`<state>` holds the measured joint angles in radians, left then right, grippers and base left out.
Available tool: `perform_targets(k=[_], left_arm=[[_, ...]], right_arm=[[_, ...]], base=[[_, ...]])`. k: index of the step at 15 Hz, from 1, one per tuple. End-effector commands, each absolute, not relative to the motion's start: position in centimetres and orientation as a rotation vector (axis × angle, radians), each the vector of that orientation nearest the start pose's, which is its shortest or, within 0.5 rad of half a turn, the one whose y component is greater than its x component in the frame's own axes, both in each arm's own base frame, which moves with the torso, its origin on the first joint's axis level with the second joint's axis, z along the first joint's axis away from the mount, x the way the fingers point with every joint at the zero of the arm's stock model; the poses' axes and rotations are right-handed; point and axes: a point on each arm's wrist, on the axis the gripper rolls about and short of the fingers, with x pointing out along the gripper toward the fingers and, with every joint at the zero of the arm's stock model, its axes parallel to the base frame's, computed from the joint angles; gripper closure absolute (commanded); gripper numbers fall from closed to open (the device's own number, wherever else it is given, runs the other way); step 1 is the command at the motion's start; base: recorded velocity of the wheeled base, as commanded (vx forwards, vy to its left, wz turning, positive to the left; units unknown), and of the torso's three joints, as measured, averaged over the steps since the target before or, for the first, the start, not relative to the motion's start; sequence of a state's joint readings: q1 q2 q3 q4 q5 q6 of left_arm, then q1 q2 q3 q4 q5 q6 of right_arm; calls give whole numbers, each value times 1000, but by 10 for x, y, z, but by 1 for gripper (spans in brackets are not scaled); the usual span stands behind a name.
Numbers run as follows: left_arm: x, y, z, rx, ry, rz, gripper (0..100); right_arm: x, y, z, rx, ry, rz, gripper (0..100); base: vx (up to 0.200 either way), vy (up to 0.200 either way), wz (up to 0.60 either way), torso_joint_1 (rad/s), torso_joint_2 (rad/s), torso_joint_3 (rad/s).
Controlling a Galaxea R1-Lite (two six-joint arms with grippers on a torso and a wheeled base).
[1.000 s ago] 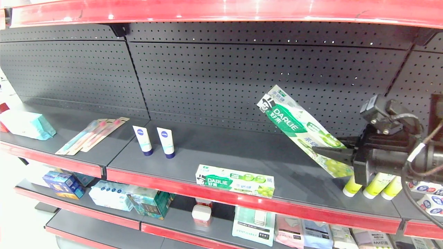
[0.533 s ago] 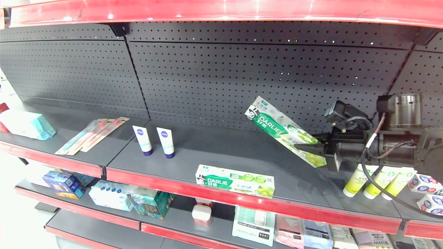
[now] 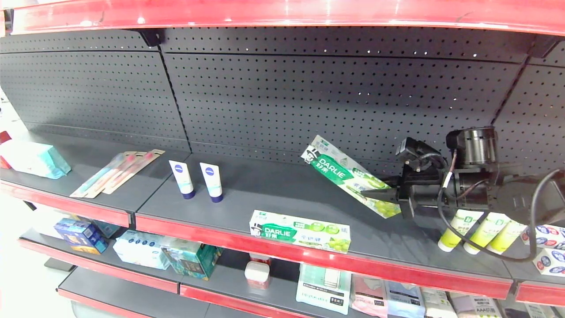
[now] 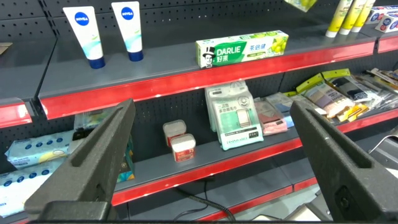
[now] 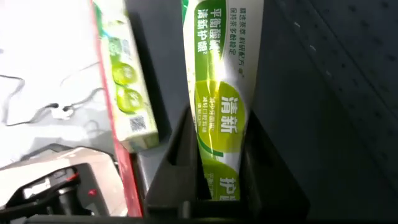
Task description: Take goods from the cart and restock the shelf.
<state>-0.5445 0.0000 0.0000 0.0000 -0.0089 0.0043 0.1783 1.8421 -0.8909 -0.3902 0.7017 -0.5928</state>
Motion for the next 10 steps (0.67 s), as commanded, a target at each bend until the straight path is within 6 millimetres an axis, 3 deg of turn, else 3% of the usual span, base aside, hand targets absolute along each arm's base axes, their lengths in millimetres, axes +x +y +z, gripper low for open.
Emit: perform_targets(k=[1,10], left_arm=[[-20,12,75,4,-1,-554,0],[-20,12,75,4,-1,-554,0]], right_arm=[[329,76,128,-397,296,1012,100],[361,81,113,-457,282,1005,100]], base=[[0,0,0,0,0,0],[0,0,0,0,0,0]])
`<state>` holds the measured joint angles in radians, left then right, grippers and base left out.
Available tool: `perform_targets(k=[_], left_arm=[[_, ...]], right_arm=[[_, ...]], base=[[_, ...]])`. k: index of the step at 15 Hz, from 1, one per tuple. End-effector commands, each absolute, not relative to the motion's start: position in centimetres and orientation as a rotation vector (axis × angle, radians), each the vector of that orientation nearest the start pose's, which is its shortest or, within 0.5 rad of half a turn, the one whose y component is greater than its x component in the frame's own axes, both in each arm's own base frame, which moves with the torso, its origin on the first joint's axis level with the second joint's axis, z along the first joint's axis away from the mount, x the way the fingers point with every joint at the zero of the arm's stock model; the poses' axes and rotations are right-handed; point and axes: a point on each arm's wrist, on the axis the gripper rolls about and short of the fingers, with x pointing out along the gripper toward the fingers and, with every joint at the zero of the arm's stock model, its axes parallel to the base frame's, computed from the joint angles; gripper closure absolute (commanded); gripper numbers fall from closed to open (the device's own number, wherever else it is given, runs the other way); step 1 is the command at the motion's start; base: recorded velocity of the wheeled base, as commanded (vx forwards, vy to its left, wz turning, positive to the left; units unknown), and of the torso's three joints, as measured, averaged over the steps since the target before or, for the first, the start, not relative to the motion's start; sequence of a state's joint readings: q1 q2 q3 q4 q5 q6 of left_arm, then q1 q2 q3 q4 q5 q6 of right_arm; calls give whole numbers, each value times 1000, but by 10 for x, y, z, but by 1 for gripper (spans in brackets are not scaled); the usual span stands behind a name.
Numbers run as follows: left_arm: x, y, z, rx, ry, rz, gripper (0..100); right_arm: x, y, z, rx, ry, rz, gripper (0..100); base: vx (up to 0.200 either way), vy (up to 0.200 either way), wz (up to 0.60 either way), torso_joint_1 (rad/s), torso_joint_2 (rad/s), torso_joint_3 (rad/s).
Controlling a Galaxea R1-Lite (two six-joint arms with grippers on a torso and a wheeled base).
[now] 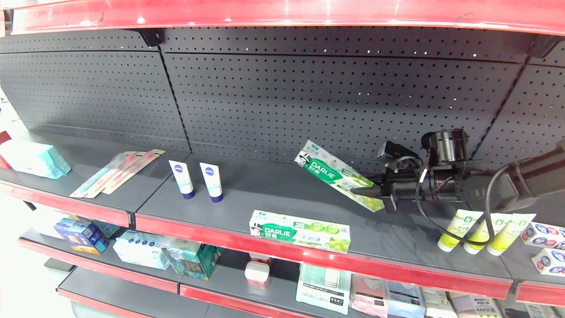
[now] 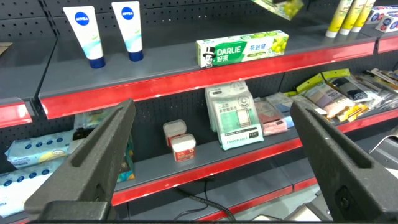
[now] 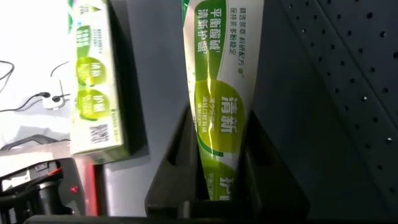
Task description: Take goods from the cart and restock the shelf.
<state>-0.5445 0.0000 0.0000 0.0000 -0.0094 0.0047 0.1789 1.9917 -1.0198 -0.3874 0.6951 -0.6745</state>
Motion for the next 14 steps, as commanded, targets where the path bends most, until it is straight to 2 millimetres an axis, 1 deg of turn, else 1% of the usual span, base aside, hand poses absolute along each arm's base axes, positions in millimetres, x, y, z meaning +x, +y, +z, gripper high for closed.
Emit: perform_targets(k=[1,4,6,8,11,14], left_arm=[[-20,12,75,4,-1,-552,0],[-20,12,75,4,-1,-554,0],[-20,12,75,4,-1,-554,0],[-20,12,75,4,-1,-554,0],[-20,12,75,4,-1,-554,0],[-20,12,75,4,-1,-554,0]], right_arm=[[363,81,111,-458,288,1000,100],[367,82,106,-453,299,1000,100],[371,73,105,-441,308,975,100],[373,69,99,-434,325,967,100],[376,71,89,-424,351,976,100],[383,77,88,-429,344,984,100]], base=[[0,0,0,0,0,0],[0,0,0,0,0,0],[0,0,0,0,0,0],[0,0,0,0,0,0],[0,0,0,0,0,0],[0,0,0,0,0,0]])
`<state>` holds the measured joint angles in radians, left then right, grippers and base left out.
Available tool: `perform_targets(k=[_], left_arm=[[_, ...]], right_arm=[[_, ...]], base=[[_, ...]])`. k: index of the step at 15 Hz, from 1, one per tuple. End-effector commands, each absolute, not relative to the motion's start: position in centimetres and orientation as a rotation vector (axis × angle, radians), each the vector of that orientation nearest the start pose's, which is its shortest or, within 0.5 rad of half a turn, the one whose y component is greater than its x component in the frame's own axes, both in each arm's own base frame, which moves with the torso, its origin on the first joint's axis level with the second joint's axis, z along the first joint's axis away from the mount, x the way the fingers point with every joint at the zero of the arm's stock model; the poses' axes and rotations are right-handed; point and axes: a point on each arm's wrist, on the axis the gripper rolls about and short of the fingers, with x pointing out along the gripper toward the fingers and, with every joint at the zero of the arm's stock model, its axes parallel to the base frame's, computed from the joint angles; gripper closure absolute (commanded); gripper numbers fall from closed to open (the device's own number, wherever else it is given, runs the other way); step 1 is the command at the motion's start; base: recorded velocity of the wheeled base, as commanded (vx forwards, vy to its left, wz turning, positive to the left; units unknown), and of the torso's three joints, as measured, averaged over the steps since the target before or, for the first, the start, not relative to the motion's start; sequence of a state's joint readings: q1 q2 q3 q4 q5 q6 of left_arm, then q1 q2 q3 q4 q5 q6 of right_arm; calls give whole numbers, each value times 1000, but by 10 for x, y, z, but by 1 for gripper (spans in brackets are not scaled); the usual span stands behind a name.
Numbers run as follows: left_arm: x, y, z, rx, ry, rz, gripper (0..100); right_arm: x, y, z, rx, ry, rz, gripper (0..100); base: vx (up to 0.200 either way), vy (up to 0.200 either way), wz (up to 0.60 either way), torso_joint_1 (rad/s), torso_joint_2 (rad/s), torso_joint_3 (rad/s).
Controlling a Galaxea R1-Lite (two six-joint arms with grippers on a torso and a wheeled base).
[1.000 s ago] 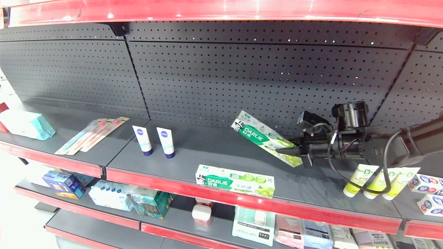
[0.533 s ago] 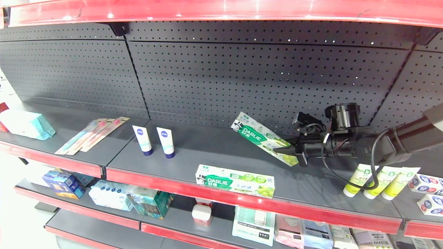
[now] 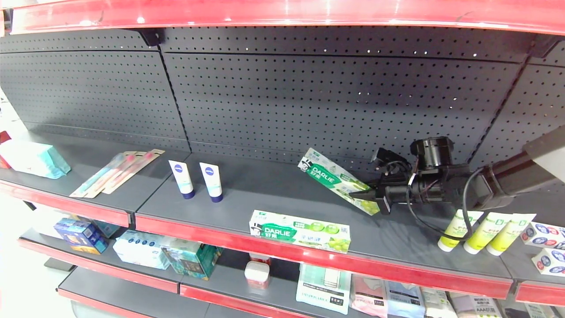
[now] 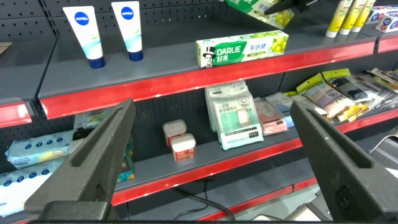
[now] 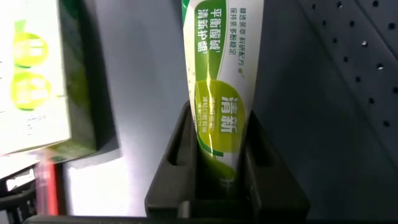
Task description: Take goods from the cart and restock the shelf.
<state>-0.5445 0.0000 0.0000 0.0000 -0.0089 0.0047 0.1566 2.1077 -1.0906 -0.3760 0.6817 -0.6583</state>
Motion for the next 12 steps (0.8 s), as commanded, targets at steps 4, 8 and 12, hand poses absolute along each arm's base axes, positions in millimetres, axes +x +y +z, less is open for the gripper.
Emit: perform_targets(k=[4,8,12], left_arm=[[-20,12,75,4,-1,-554,0],[-20,12,75,4,-1,-552,0],[-20,12,75,4,-1,-554,0]], right_arm=[[387,81,86,-436,346,985,100],[392,90,82,-445,343,994,100],[390,97,80,-450,348,1009,100]], base=[[0,0,0,0,0,0],[0,0,0,0,0,0],[0,0,0,0,0,0]])
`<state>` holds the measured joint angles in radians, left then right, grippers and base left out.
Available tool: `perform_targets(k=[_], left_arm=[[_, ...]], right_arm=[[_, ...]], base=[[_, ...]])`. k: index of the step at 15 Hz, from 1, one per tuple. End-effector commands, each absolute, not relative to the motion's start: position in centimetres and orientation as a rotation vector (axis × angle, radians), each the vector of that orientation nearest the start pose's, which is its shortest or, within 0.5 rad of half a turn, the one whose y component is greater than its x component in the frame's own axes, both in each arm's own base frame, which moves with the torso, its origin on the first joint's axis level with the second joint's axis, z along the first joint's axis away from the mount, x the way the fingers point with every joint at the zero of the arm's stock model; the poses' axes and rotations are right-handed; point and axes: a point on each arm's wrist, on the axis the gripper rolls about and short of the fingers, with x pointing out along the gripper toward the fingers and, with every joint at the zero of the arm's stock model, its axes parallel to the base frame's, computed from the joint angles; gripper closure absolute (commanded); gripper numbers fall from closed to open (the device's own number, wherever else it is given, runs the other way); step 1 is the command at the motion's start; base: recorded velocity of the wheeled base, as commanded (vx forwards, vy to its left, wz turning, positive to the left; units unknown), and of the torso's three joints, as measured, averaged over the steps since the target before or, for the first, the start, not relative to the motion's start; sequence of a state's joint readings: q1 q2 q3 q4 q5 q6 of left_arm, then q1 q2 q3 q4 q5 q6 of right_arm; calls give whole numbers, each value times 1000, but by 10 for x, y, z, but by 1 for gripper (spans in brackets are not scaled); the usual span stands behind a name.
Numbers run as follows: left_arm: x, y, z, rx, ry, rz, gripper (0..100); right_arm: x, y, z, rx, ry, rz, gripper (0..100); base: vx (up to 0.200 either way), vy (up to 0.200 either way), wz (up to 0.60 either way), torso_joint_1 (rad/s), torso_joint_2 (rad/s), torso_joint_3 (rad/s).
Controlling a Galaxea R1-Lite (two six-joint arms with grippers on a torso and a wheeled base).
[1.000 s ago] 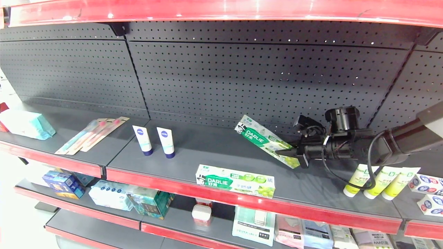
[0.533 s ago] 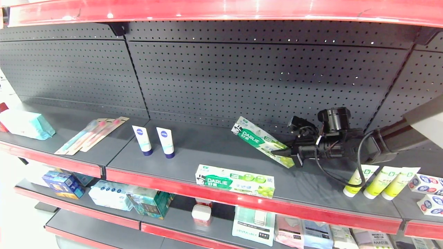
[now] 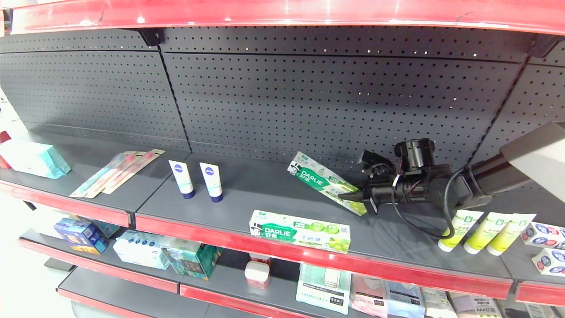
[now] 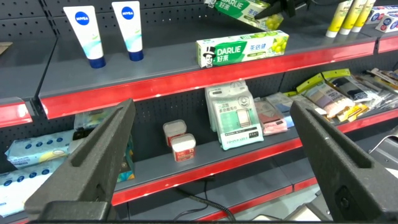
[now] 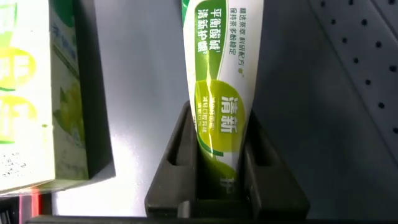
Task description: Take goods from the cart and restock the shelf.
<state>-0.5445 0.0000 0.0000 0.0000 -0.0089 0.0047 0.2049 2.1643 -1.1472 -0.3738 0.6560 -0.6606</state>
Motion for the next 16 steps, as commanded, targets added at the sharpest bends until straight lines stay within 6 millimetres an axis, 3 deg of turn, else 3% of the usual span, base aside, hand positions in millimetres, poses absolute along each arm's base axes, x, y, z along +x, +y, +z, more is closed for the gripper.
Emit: perform_targets(k=[1,16], left_arm=[[-20,12,75,4,-1,-554,0],[-20,12,75,4,-1,-554,0]], right_arm=[[390,98,80,-451,347,1013,100],[399,98,78,-449,317,1039,100]], base=[[0,0,0,0,0,0],[0,0,0,0,0,0]])
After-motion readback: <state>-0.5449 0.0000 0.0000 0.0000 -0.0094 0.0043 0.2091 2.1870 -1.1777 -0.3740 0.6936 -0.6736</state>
